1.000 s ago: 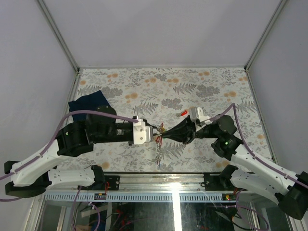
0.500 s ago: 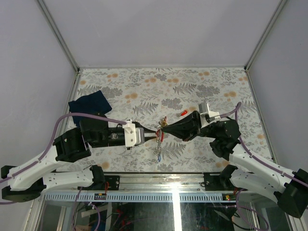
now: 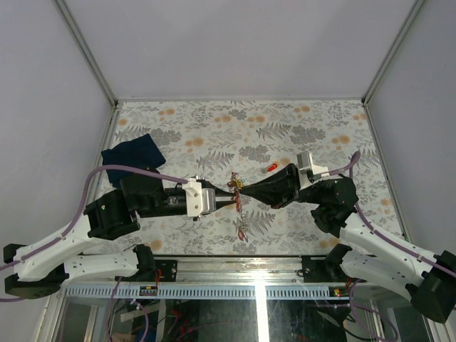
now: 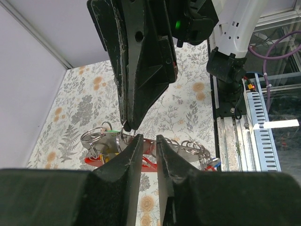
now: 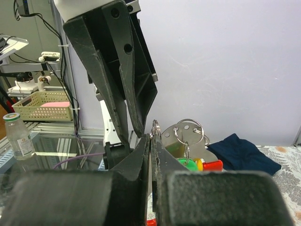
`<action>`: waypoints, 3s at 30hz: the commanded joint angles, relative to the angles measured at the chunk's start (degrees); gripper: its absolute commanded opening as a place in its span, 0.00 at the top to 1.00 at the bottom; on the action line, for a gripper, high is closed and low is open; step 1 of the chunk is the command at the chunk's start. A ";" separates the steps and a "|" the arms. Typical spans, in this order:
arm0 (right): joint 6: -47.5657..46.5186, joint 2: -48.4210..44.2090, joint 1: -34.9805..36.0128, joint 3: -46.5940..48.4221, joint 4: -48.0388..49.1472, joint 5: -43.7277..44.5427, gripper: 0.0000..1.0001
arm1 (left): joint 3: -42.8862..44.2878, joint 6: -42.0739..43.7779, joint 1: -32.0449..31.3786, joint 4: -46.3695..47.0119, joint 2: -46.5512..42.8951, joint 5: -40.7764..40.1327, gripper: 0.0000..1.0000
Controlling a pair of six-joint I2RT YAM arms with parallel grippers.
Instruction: Put the keys on the keyring
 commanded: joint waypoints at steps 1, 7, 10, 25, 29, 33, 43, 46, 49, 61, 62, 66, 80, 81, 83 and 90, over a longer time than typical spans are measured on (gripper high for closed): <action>-1.04 -2.07 -0.37 3.18 5.23 -0.12 1.00 | 0.16 -0.34 -0.28 3.15 0.15 0.39 0.85; -1.54 -2.59 -0.34 3.27 4.99 -0.26 1.00 | 0.85 0.07 -0.25 1.83 0.23 -0.08 0.96; -1.63 -2.68 -0.37 3.27 5.14 -0.26 1.00 | 1.40 0.22 -0.22 1.15 0.42 -0.30 0.97; -1.44 -3.62 -0.37 4.06 4.57 -2.50 1.00 | 2.57 0.73 -0.31 -0.14 1.14 -2.53 0.92; -1.28 -3.69 -0.34 4.14 4.49 -2.89 1.00 | 2.87 0.90 -0.26 -0.10 1.24 -2.75 0.92; -0.88 -3.65 -0.36 4.44 4.44 -3.82 1.00 | 2.72 0.87 -0.28 0.65 1.23 -2.56 0.91; -0.57 -3.14 -0.23 4.76 4.43 -4.52 1.00 | 1.81 0.31 -0.25 3.60 2.10 1.17 0.80; -0.56 -3.02 -0.23 4.69 4.47 -4.93 1.00 | 1.85 0.31 -0.26 4.01 2.37 1.35 0.79; -0.63 -3.11 -0.24 4.68 4.34 -5.05 1.00 | 1.86 0.36 -0.20 4.38 2.66 1.69 0.79; -5.05 -3.27 -0.17 4.33 -0.12 -5.51 1.00 | 1.99 0.06 -0.23 5.78 2.95 3.52 0.80; -5.23 -3.36 -0.16 4.26 -0.32 -5.48 1.00 | 1.93 -0.01 -0.21 5.86 2.96 3.57 0.81; -5.45 -3.27 -0.16 4.30 -0.56 -5.61 1.00 | 1.79 -0.08 -0.26 5.88 3.04 3.55 0.87; -19.43 -5.84 -0.18 7.60 -22.16 -6.74 0.96 | 4.63 1.17 -0.29 0.88 4.36 1.67 1.00; -20.70 -6.07 -0.27 8.03 -24.31 -6.65 0.94 | 5.76 1.67 -0.32 -1.17 5.09 1.37 1.00; -23.08 -6.11 -0.16 8.99 -28.28 -6.38 0.90 | 7.83 2.59 -0.27 -4.52 6.36 0.87 1.00; -28.03 -5.71 -0.17 11.11 -36.70 -5.93 0.89 | 12.98 5.31 -0.24 -12.35 9.35 -1.20 1.00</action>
